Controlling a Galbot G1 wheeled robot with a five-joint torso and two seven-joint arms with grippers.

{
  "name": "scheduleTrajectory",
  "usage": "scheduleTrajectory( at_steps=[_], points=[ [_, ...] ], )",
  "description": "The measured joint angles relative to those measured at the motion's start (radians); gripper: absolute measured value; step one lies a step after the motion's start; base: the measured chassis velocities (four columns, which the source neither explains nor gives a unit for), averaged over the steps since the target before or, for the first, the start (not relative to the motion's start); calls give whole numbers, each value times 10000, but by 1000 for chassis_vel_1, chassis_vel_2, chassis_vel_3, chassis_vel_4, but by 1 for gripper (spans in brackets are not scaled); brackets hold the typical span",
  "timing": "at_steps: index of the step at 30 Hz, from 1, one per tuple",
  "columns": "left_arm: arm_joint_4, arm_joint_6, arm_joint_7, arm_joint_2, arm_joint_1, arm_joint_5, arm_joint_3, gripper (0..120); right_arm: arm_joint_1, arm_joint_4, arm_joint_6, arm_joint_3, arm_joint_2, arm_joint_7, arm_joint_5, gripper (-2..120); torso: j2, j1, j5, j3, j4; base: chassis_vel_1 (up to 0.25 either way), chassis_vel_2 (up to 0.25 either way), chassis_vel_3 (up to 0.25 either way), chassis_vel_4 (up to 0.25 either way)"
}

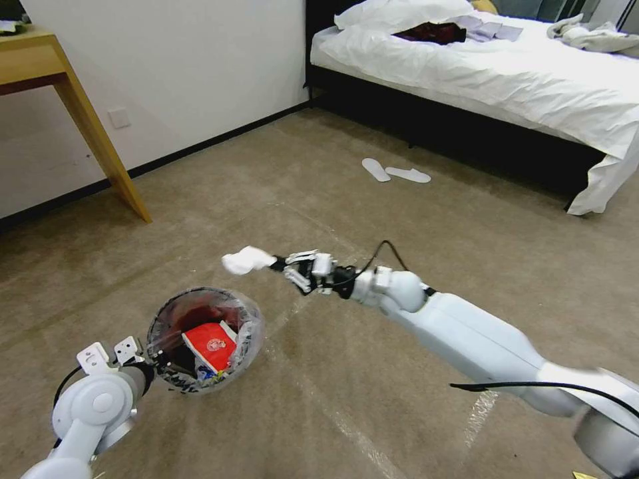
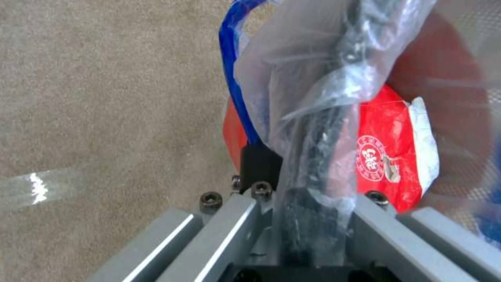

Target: Pick up the trash bin and place the garbage on the floor into it.

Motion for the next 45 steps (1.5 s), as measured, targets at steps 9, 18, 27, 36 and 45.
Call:
scheduleTrajectory(
  at_steps=[9, 18, 27, 36, 45],
  points=[
    [-182, 27, -9, -87, 104, 1, 1, 0, 409, -792, 17, -900, 1108, -30, -183, 0, -1, -1, 0, -1, 0, 0, 0, 0, 0],
    [-428, 43, -100, -206, 209, 19, -7, 0, 709, -2115, 111, -1675, 2130, -84, -271, 0, -1, -1, 1, 0, 0, 0, 0, 0, 0],
    [-723, 51, -136, -125, 431, -43, -168, 0, 790, -3053, -47, -2151, 2763, 34, -179, 0, -1, -1, 1, -1, 1, 0, 0, 0, 0],
    [-969, 56, -306, -88, 556, -216, -226, 0, 666, -3650, -88, -2255, 2992, 103, -142, 0, 0, -1, 2, -1, -2, 0, 0, 0, 0],
    [-1164, 63, -391, -86, 694, -290, -308, 0, 468, -4206, 109, -2348, 3159, 179, -321, 0, 0, -1, 2, -1, -1, 0, 0, 0, 0]
  ],
)
